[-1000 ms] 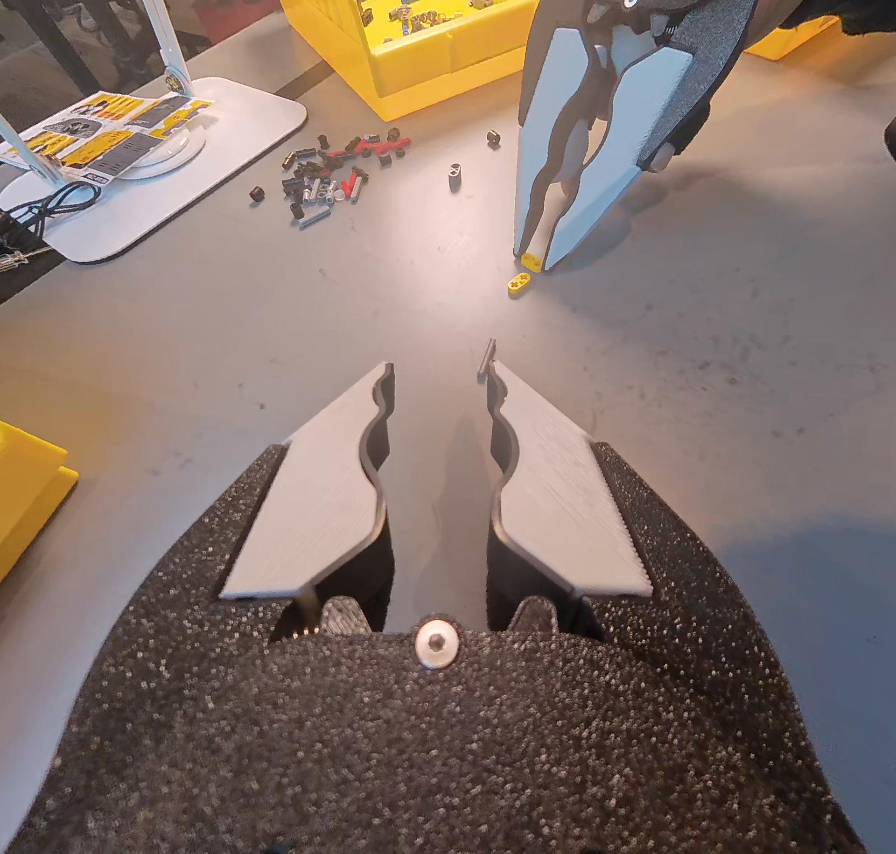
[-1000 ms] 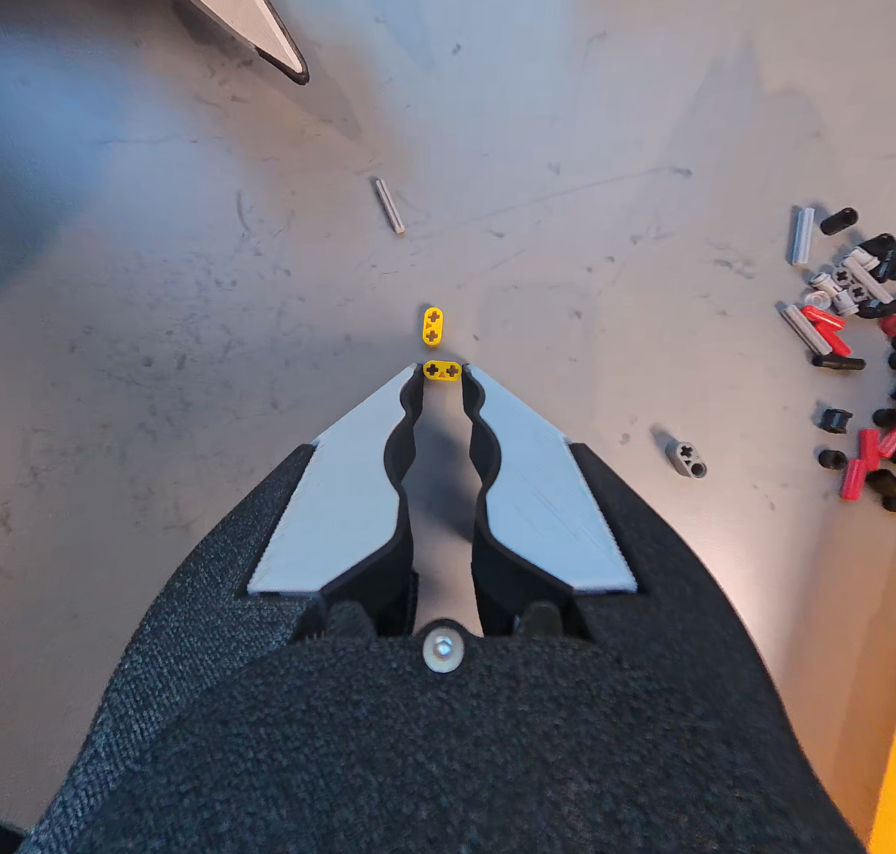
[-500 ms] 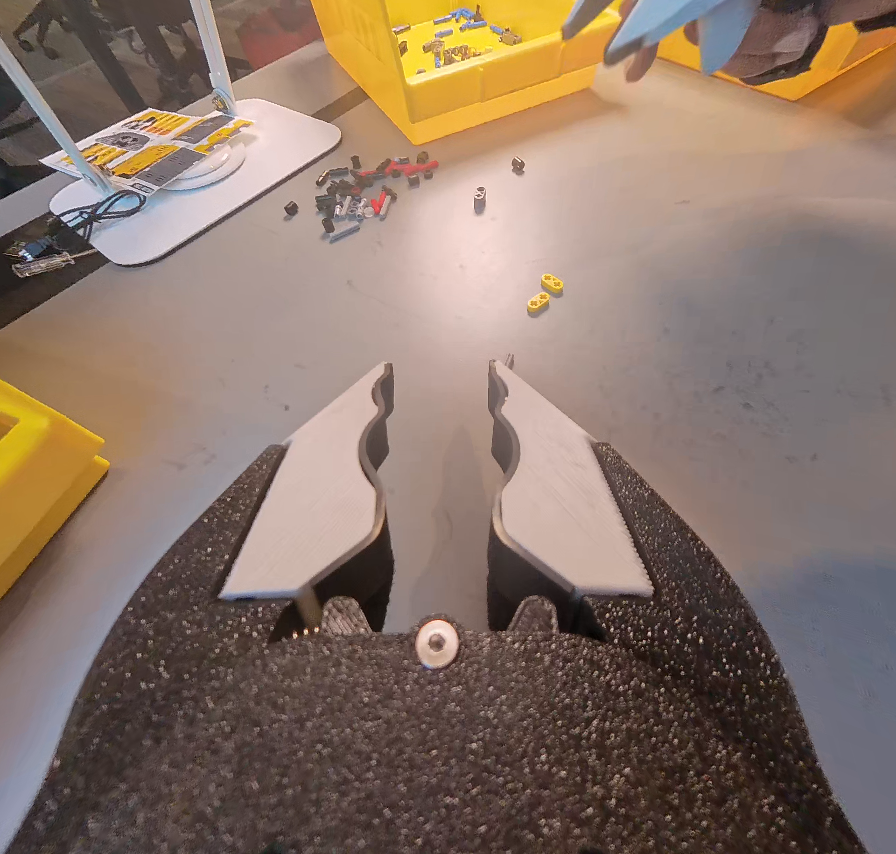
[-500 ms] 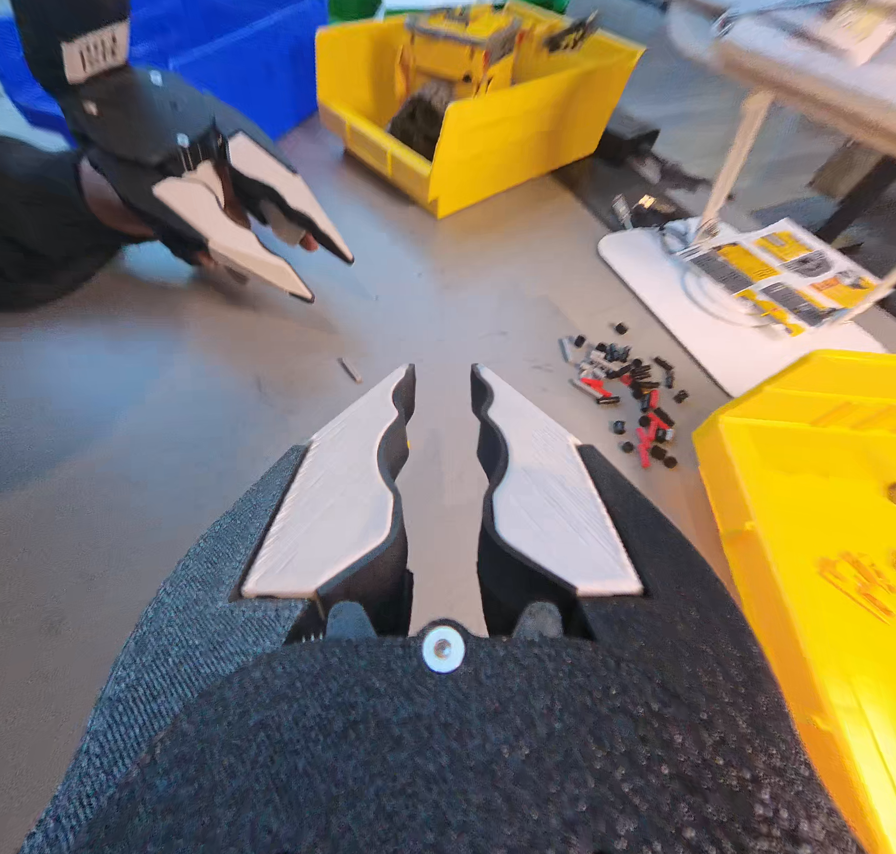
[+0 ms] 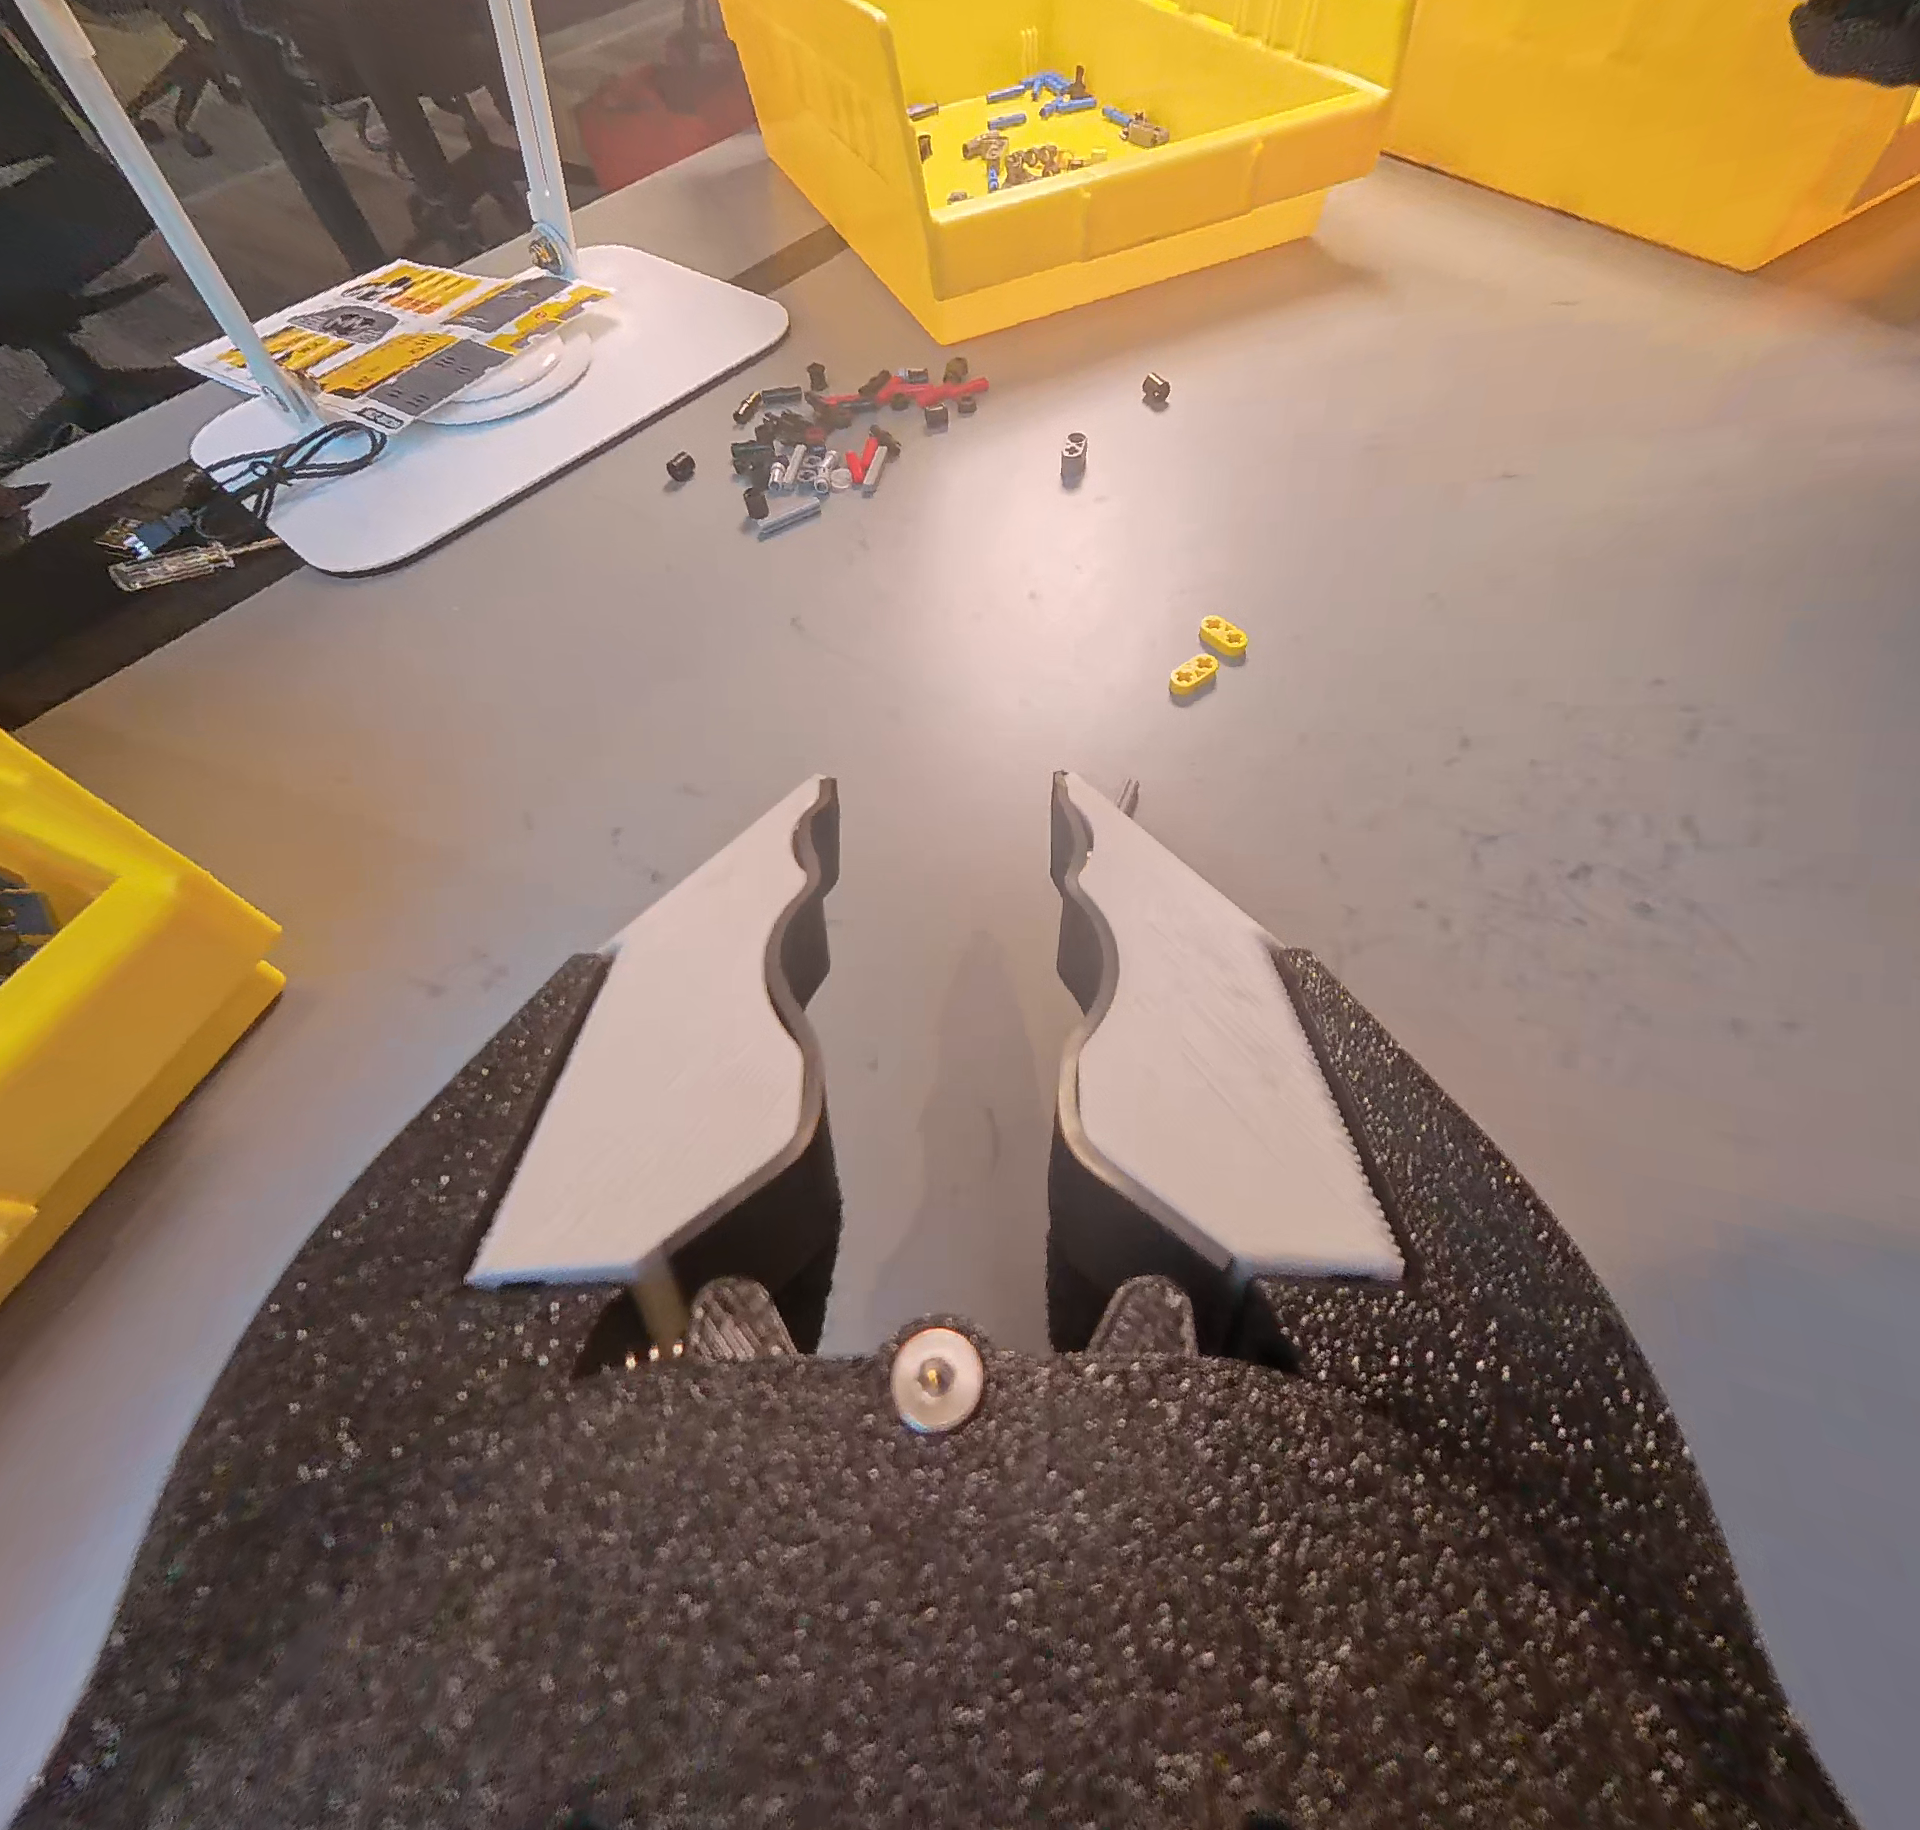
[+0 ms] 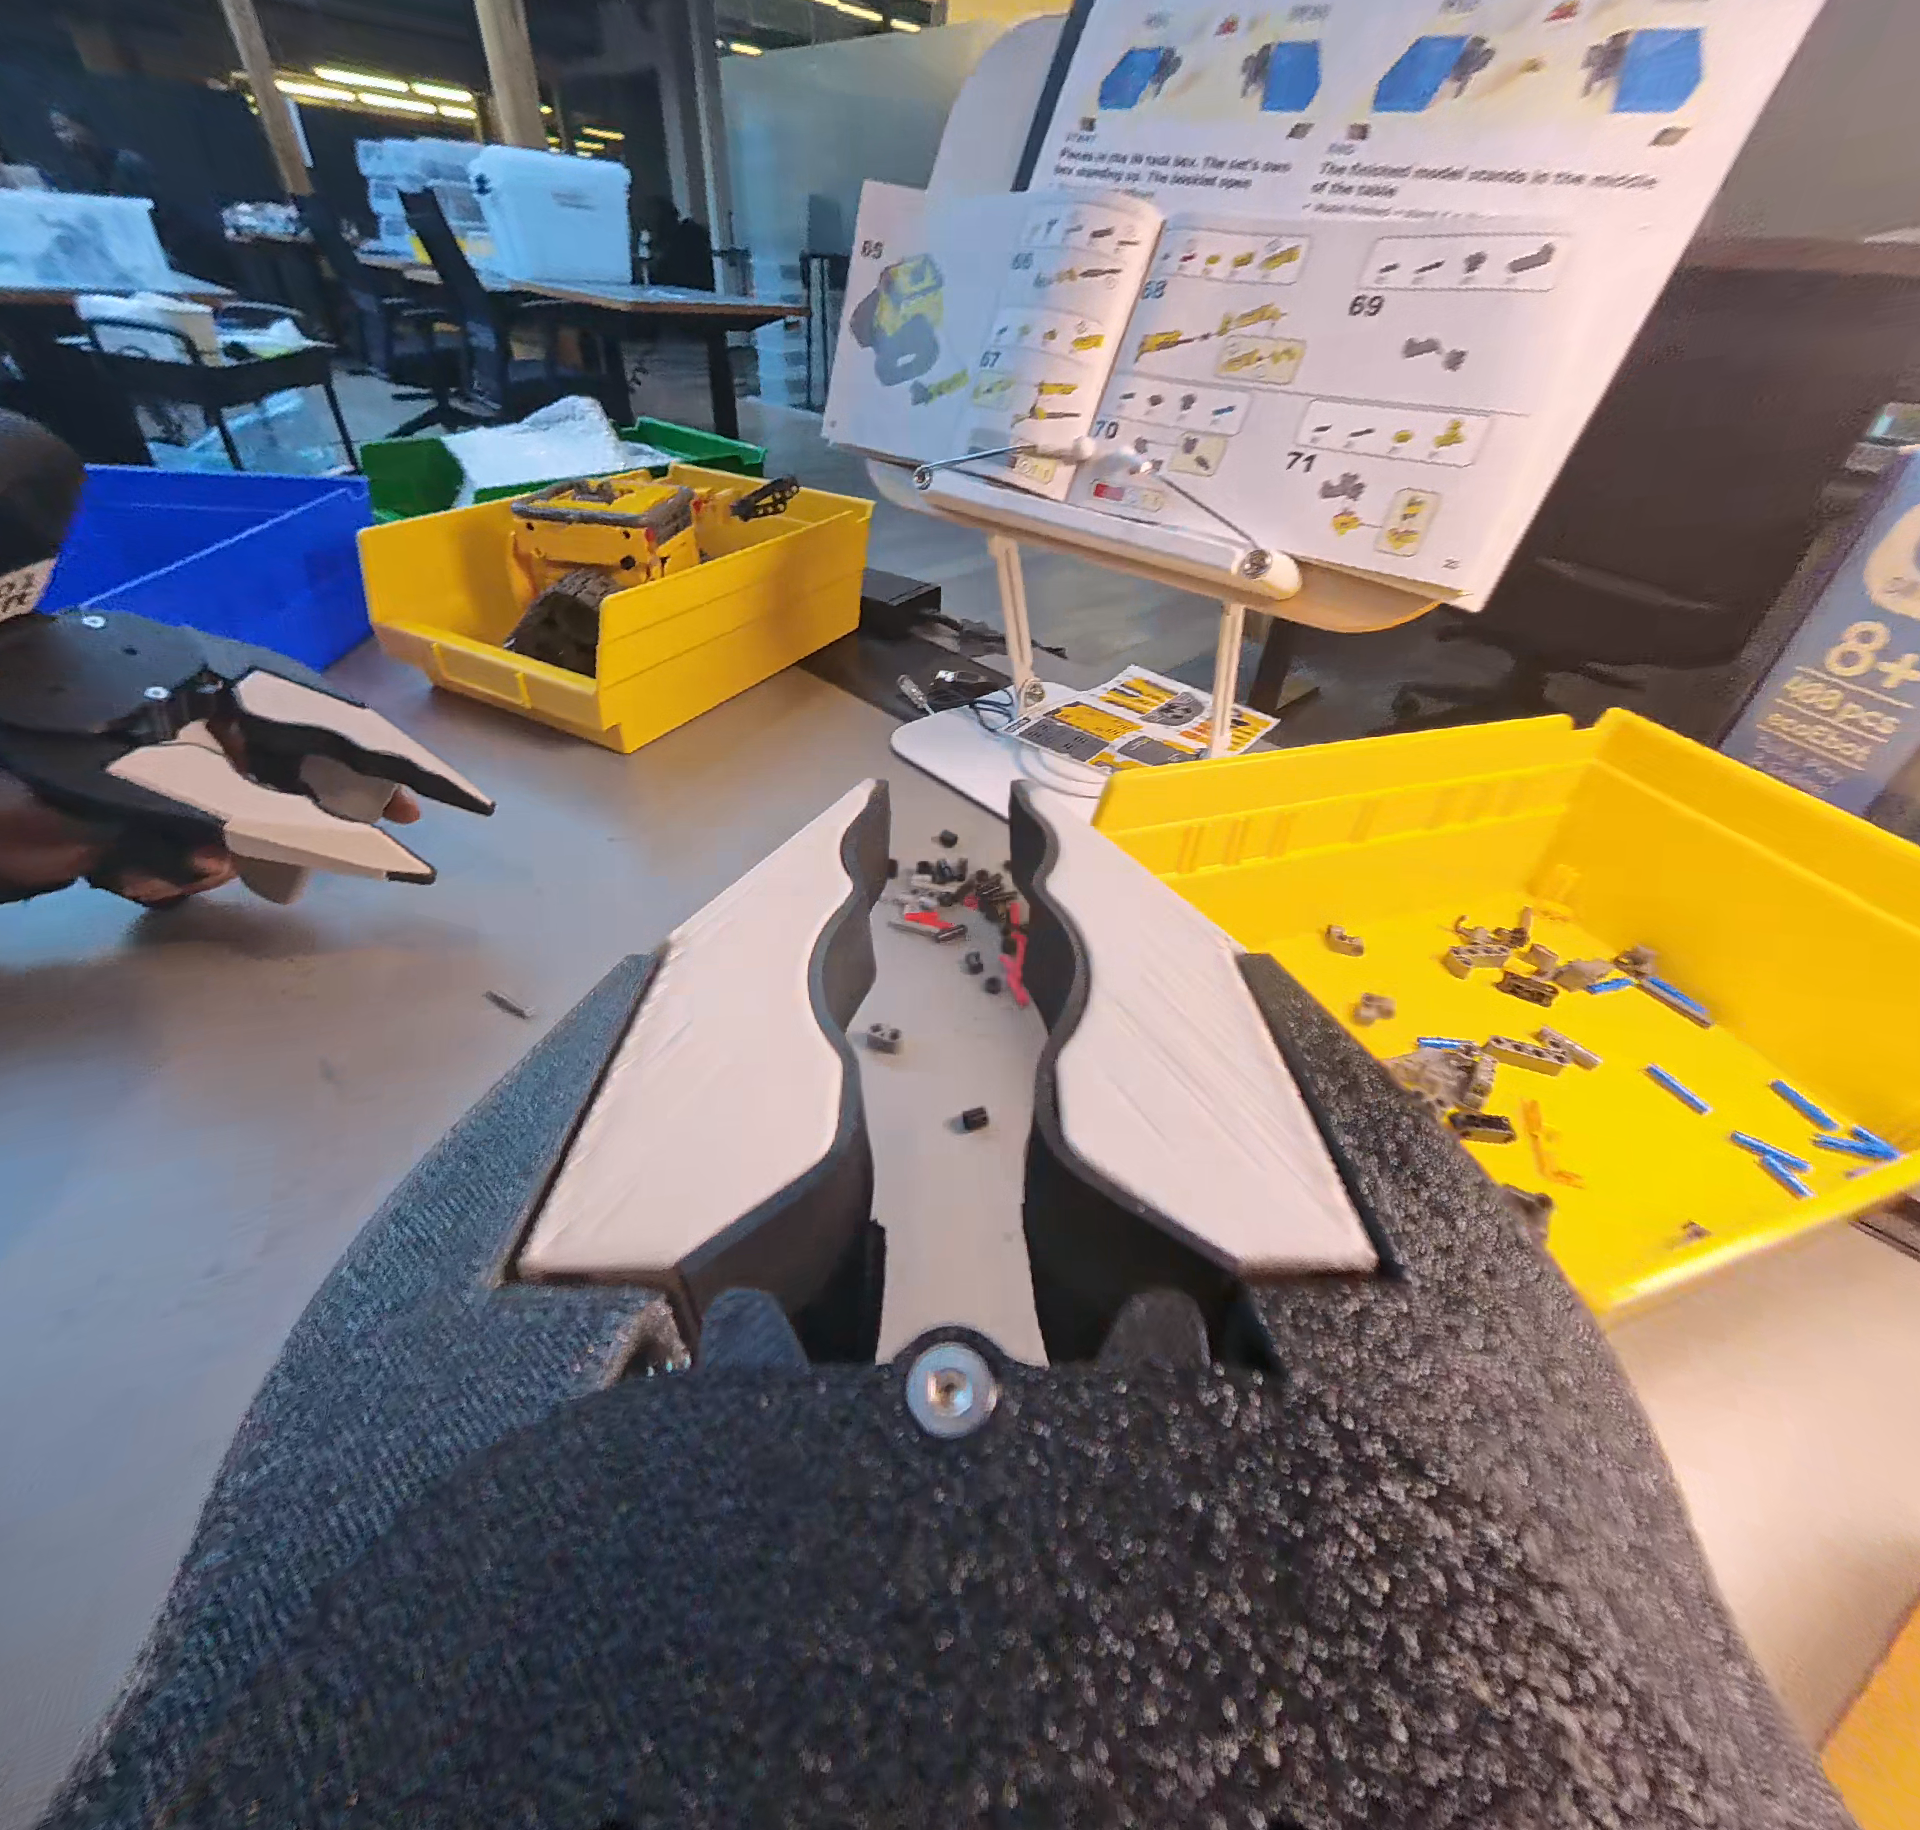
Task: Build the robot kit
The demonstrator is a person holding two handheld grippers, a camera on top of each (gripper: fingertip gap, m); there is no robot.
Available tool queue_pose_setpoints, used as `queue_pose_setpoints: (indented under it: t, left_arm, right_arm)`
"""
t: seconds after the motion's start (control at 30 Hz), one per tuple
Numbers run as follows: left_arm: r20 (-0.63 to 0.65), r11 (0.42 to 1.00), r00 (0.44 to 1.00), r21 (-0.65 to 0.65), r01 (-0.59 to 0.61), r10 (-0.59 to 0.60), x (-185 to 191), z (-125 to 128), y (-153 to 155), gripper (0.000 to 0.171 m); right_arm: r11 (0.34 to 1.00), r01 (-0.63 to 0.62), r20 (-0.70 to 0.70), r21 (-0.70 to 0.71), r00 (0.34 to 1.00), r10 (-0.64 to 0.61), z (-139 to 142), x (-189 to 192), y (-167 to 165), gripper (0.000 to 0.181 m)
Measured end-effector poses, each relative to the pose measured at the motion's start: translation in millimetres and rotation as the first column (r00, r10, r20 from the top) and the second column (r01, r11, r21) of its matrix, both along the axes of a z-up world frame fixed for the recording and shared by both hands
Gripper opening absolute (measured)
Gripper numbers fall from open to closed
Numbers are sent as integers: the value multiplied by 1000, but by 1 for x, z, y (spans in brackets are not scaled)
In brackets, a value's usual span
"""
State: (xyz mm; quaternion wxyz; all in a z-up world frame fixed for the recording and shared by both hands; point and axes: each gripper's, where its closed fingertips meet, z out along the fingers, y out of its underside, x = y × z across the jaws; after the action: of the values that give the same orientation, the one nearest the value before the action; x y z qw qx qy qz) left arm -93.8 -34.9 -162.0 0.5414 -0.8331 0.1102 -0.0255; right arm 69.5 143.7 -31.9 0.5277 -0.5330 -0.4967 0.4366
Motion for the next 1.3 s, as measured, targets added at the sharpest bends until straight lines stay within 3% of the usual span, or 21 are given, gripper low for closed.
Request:
queue_pose_setpoints:
  t: [0.4, 0.6, 0.77, 0.83, 1.0, 1.07, 1.2, 1.3]
  left_arm:
    - [10, 1000, 1000, 10, -16, 16, -3, 2, 1, 40]
    - [11, 1000, 1000, 6, -25, 25, -4, 1, 2, 41]
    - [8, 999, 999, 4, -35, 35, -5, 1, 3, 41]
    - [14, 999, 999, 1, -40, 40, -6, 1, 3, 41]
    - [18, 999, 999, -11, -45, 45, -8, -1, 4, 41]
    - [22, 999, 999, -15, -44, 44, -9, -2, 4, 41]
    - [36, 999, 998, -11, -43, 44, -10, -1, 3, 41]
    - [41, 999, 998, -10, -41, 41, -11, 0, 2, 41]
  right_arm:
    - [946, 320, -43, 49, 947, -318, 48, 88, 103, 23]
    - [935, 345, 142, 79, 925, -353, 38, 78, 165, 36]
    - [946, 312, 413, 90, 853, -320, -1, 34, 224, 52]
    - [946, 311, 501, 86, 808, -311, -19, 18, 245, 48]
    - [962, 270, 721, 39, 659, -214, -71, -25, 268, 35]
    - [963, 268, 804, 15, 570, -170, -94, -39, 270, 35]
    - [908, 414, 911, -73, 398, -108, -134, -57, 272, 38]
    - [851, 515, 926, -103, 362, -107, -155, -64, 279, 41]
